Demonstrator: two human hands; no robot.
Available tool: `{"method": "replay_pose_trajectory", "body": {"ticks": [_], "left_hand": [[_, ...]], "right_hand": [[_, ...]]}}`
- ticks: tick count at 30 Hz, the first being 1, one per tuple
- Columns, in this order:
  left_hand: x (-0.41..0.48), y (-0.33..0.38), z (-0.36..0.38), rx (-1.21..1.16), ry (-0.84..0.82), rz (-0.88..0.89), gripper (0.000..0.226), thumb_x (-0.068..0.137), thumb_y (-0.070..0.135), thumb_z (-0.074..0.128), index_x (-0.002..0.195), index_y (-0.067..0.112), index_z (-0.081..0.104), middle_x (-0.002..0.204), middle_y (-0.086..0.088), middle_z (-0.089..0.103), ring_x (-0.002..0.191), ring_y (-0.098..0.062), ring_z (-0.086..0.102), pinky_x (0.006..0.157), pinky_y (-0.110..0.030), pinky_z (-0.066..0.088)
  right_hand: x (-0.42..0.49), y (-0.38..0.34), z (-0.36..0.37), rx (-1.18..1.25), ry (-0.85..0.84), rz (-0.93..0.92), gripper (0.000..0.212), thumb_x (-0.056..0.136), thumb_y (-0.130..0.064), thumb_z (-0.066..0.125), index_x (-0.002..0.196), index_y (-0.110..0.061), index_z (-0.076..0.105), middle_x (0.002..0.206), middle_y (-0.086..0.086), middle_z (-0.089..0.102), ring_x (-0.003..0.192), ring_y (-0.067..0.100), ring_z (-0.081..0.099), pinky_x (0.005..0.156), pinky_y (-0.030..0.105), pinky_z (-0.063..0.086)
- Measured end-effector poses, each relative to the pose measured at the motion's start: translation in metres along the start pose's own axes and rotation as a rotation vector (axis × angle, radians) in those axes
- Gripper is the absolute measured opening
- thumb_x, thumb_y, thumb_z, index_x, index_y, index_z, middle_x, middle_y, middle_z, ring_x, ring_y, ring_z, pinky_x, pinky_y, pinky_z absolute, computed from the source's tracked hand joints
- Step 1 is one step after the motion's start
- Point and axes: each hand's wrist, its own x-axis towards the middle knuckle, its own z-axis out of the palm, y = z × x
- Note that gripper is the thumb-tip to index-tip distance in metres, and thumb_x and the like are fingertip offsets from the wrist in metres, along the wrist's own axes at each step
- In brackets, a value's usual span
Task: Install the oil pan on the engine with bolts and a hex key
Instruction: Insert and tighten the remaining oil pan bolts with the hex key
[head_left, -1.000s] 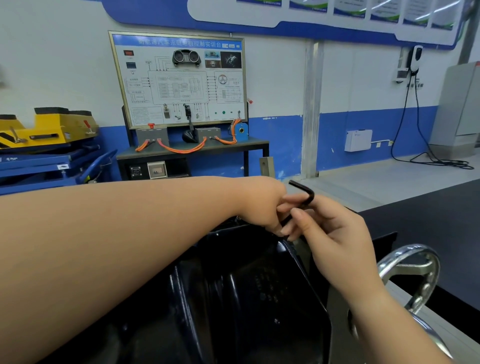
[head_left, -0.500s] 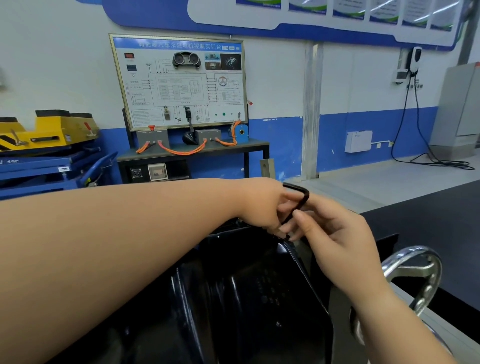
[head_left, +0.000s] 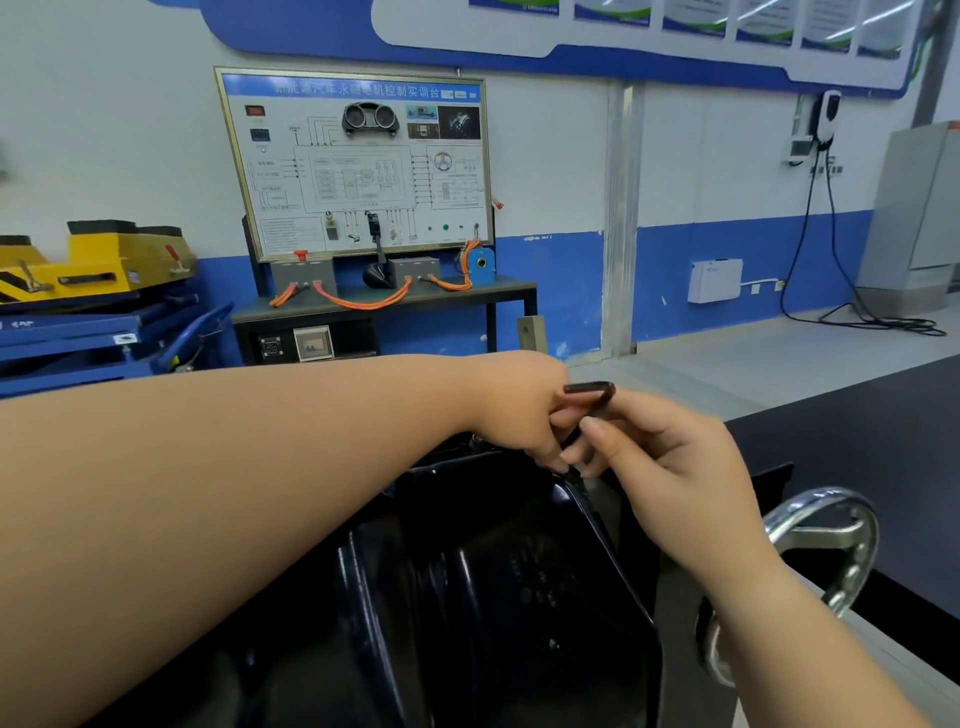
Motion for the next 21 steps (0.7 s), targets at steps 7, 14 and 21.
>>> {"method": "replay_pose_trajectory", "body": {"ticks": [7,14,21], "left_hand": [[-0.0007,0.0011,-0.0022,-0.006,-0.016,0.010,0.034,0.083,0.033,0.067,0.056,0.027,0.047,0.058,0.009,0.049,0.054,-0.007,0.044,0.052,-0.018,0.031],[0.0003,-0.0007,-0.0003,-0.046,0.027,-0.017,0.020,0.081,0.029,0.067,0.079,0.009,0.065,0.071,0.002,0.061,0.060,-0.008,0.050,0.053,-0.015,0.036],[-0.0020,0.0011,-0.0030,-0.031,-0.011,0.022,0.035,0.082,0.032,0.068,0.053,0.026,0.049,0.053,0.010,0.047,0.049,-0.005,0.044,0.050,-0.014,0.030]], "right_hand": [[0.0032,0.0047,0.0027,-0.080,0.148,0.084,0.025,0.068,-0.030,0.075,0.063,-0.022,0.052,0.059,0.008,0.064,0.058,0.024,0.062,0.058,0.035,0.054],[0.0009,-0.0005,-0.0028,0.008,-0.007,0.019,0.027,0.089,-0.003,0.058,0.098,-0.026,0.070,0.084,0.002,0.073,0.066,0.011,0.066,0.067,0.016,0.051],[0.0027,0.0028,0.0031,-0.134,0.153,0.094,0.030,0.066,-0.030,0.075,0.067,-0.006,0.058,0.059,0.004,0.066,0.057,0.022,0.063,0.058,0.029,0.053]]}}
